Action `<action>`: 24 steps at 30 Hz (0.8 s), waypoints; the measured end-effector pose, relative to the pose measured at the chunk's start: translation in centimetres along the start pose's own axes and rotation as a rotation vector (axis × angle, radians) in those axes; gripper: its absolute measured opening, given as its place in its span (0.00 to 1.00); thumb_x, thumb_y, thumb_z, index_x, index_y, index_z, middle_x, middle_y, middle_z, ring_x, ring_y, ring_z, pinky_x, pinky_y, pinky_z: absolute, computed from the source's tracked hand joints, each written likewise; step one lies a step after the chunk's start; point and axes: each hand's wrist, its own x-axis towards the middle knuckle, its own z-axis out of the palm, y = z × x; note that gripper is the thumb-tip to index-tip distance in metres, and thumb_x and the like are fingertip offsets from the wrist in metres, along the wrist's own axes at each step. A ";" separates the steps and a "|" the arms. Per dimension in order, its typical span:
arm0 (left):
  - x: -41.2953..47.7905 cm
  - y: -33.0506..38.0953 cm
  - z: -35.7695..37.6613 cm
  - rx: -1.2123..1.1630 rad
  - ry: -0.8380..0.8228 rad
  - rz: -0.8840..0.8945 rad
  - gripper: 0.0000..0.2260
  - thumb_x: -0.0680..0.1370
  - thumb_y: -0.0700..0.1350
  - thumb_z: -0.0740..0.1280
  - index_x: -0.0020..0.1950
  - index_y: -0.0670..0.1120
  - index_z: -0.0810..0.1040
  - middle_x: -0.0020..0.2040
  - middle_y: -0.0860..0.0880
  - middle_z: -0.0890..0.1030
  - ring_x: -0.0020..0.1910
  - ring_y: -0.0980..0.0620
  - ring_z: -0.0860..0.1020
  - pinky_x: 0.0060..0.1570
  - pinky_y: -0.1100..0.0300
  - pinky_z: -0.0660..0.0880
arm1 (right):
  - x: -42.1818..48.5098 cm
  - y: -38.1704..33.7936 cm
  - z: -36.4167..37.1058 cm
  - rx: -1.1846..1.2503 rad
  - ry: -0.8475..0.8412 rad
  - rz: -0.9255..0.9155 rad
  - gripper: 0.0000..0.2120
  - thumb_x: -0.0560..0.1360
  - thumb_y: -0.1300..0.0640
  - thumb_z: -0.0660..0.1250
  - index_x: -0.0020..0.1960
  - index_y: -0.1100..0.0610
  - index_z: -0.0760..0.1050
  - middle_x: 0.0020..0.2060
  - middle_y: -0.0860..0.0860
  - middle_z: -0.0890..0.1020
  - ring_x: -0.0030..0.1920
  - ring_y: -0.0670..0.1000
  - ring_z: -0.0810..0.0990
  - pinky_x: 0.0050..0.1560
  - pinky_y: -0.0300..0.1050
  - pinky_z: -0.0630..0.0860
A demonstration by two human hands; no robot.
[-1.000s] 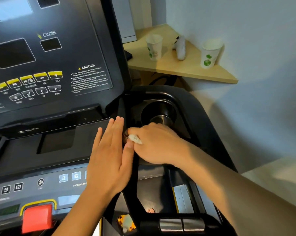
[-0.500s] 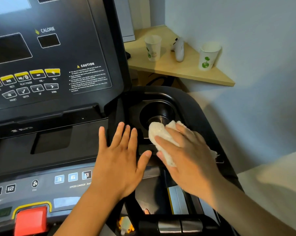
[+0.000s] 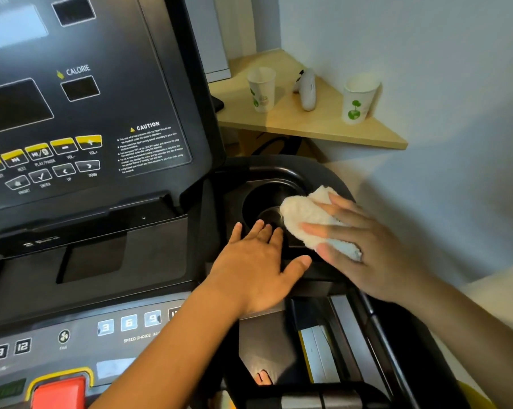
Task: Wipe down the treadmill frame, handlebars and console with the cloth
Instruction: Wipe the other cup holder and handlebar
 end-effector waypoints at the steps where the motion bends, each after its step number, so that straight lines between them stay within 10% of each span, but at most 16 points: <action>1: -0.1 -0.1 0.0 0.002 -0.002 0.006 0.36 0.79 0.68 0.44 0.81 0.47 0.48 0.81 0.48 0.51 0.80 0.52 0.43 0.78 0.47 0.40 | -1.3 0.2 -0.4 0.043 -0.009 -0.011 0.19 0.78 0.38 0.54 0.66 0.37 0.72 0.72 0.30 0.59 0.76 0.42 0.56 0.71 0.49 0.60; 8: 1.0 0.5 -0.1 0.051 -0.001 0.016 0.39 0.77 0.70 0.40 0.81 0.48 0.44 0.82 0.50 0.46 0.80 0.52 0.40 0.77 0.43 0.37 | 0.2 3.1 -0.9 0.069 -0.013 0.282 0.20 0.78 0.34 0.51 0.69 0.30 0.64 0.77 0.44 0.58 0.76 0.48 0.57 0.72 0.46 0.60; 12: 2.3 1.5 -0.1 0.040 0.044 0.018 0.40 0.77 0.71 0.40 0.80 0.49 0.36 0.80 0.50 0.37 0.78 0.49 0.33 0.76 0.42 0.35 | 0.9 1.8 -0.7 0.203 0.011 0.269 0.23 0.77 0.34 0.46 0.68 0.31 0.67 0.72 0.28 0.55 0.74 0.36 0.51 0.66 0.24 0.47; 24: 3.4 2.3 0.0 0.179 0.156 0.269 0.31 0.78 0.61 0.37 0.79 0.53 0.32 0.78 0.48 0.29 0.76 0.46 0.28 0.75 0.38 0.36 | 5.0 5.7 -0.2 0.443 0.023 0.491 0.22 0.76 0.45 0.55 0.69 0.32 0.65 0.74 0.45 0.63 0.71 0.47 0.63 0.69 0.45 0.60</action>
